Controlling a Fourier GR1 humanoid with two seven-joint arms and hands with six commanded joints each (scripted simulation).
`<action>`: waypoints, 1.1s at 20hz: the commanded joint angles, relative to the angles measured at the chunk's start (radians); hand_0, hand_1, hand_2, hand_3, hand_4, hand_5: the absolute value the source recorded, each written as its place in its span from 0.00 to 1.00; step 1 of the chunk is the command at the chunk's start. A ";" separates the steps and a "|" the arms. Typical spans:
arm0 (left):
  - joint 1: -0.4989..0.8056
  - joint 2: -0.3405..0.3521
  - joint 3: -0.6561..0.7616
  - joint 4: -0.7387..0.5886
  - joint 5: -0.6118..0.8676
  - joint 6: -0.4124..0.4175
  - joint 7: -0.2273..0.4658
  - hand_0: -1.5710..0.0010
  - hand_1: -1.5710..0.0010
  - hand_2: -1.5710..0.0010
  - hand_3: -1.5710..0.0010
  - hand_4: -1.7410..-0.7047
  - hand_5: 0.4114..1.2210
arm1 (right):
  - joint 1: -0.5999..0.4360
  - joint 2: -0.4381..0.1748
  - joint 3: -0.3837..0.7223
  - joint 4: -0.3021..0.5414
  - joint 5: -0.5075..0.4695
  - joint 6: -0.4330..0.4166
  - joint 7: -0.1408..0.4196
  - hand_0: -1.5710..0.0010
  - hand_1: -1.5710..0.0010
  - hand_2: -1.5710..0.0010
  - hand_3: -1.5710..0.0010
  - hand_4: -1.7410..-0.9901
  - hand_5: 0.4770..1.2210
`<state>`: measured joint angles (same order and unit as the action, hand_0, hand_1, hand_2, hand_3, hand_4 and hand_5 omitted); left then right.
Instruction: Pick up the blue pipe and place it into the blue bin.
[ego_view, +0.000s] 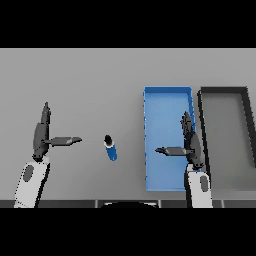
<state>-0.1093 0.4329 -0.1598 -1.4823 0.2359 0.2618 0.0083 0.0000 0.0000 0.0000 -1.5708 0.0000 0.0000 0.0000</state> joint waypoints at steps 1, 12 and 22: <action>0.000 0.000 0.001 0.000 0.000 0.000 -0.005 1.00 1.00 1.00 1.00 0.75 0.22 | 0.000 0.001 0.000 0.000 0.000 -0.001 0.000 1.00 1.00 1.00 1.00 0.71 0.20; 0.056 0.173 -0.038 0.035 -0.009 -0.270 -0.176 1.00 1.00 1.00 1.00 0.75 0.23 | 0.107 -0.130 0.086 -0.116 0.189 0.013 -0.119 1.00 1.00 1.00 1.00 0.73 0.20; 0.122 0.216 -0.190 -0.119 -0.008 -0.477 -0.147 1.00 1.00 1.00 1.00 0.62 0.12 | 0.095 -0.139 0.101 -0.121 0.202 0.027 -0.090 1.00 1.00 1.00 1.00 0.76 0.19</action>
<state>0.0130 0.6475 -0.3510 -1.6014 0.2275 -0.2165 -0.1389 0.0946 -0.1391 0.1008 -1.6914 0.2024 0.0267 -0.0878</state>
